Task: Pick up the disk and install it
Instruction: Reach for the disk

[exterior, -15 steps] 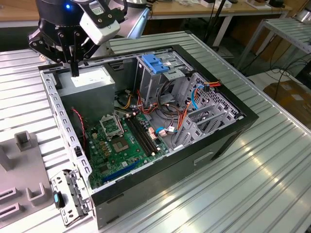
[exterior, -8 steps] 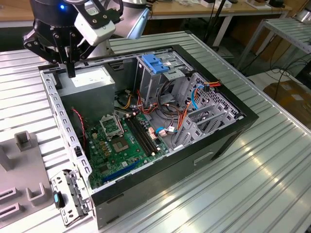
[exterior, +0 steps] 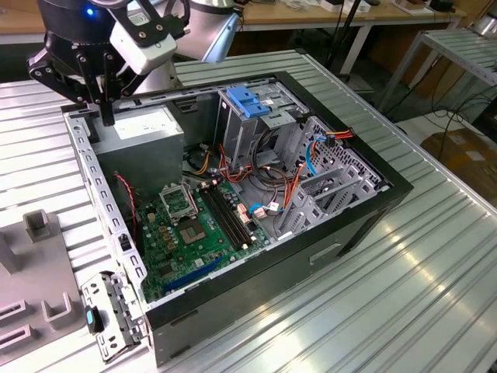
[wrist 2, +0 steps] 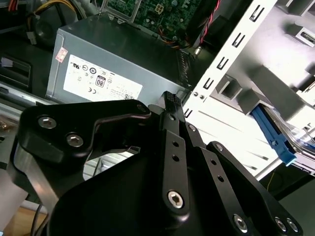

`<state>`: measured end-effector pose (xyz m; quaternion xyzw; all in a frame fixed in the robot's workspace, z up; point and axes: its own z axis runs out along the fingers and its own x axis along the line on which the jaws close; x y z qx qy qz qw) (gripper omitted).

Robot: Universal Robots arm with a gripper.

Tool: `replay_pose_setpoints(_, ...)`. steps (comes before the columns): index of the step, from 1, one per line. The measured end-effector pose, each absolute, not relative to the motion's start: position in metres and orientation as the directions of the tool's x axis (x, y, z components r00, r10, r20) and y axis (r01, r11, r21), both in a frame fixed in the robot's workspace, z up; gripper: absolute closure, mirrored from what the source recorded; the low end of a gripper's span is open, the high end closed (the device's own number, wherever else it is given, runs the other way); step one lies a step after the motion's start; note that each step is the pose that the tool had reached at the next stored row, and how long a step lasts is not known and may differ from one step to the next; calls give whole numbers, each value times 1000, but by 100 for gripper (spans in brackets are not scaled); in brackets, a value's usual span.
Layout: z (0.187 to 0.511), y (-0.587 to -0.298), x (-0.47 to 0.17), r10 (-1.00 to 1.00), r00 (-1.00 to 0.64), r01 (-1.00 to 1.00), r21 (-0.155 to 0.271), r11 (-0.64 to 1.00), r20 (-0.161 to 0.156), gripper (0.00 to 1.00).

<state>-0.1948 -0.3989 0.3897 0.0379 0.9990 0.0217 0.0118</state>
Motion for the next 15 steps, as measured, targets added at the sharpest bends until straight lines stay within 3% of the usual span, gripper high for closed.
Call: replay_pose_setpoints(15, 389, -399, -209, 76, -997, 75, 44, 996, -22, 89)
